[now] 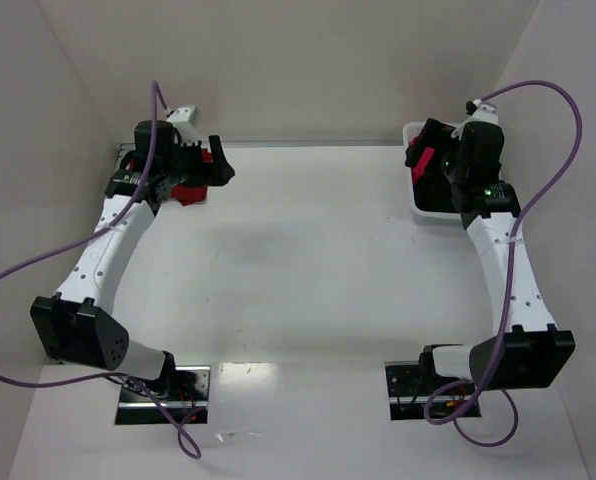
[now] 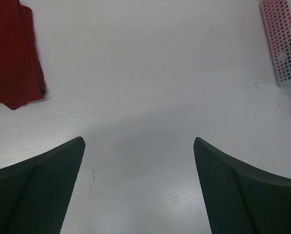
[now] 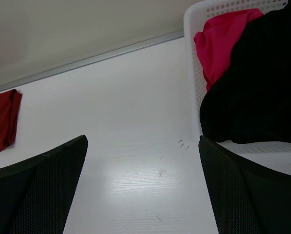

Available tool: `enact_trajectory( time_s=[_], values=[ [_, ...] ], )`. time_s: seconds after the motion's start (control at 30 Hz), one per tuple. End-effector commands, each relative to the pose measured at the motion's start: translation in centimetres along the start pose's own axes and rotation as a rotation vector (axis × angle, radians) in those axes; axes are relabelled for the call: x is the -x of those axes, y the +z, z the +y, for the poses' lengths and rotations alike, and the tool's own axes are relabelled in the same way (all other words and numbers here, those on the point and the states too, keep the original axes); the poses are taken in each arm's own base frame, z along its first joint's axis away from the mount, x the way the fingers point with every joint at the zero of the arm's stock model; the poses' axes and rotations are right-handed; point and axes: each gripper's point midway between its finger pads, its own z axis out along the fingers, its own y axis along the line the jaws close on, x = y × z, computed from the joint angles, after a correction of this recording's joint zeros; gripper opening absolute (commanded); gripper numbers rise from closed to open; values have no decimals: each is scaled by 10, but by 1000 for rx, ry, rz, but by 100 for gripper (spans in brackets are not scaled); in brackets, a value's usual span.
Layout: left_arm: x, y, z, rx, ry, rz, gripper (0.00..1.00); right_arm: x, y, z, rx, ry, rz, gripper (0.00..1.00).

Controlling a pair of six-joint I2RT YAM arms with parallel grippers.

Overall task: Fold and stack the t-shirts
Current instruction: Grab crumpled tshirt from bin with the right arm

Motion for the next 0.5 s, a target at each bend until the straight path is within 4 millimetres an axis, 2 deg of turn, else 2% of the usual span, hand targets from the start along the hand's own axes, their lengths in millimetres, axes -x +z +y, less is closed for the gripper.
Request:
enact_trajectory(
  time_s=[0.0, 0.03, 0.07, 0.13, 0.2, 0.23, 0.27, 0.3, 0.33, 0.37, 0.4, 0.43, 0.47],
  values=[
    [37, -10, -18, -65, 90, -100, 100, 3, 4, -12, -56, 11, -23, 100],
    [34, -1, -16, -62, 87, -84, 100, 7, 8, -15, -75, 11, -30, 100],
    [36, 1, -16, -61, 86, -83, 100, 1, 18, -19, -97, 10, -2, 100],
    [36, 11, -21, -82, 88, -62, 100, 9, 24, -22, -130, 9, -2, 100],
    [42, 21, -26, -92, 93, -56, 100, 6, 42, -31, -163, 12, 26, 100],
    [46, 25, -26, -93, 93, -58, 100, 19, 44, -35, -178, 18, 2, 100],
    [48, 29, -28, -83, 109, -55, 100, 18, 54, -49, -226, 40, 6, 100],
    [42, 39, -29, -83, 105, -18, 100, 18, 59, -51, -225, 54, 11, 100],
    [47, 41, -28, -74, 116, -20, 100, 29, 64, -57, -225, 76, -18, 100],
    [56, 40, -33, -76, 124, -42, 100, 30, 70, -62, -236, 89, -15, 100],
    [52, 43, -31, -72, 121, -24, 100, 16, 92, -68, -251, 88, 28, 100],
    [54, 44, -32, -75, 114, -35, 100, 32, 100, -67, -261, 97, 0, 100],
    [50, 47, -30, -73, 113, -30, 100, 26, 109, -74, -292, 95, 23, 100]
  ],
)
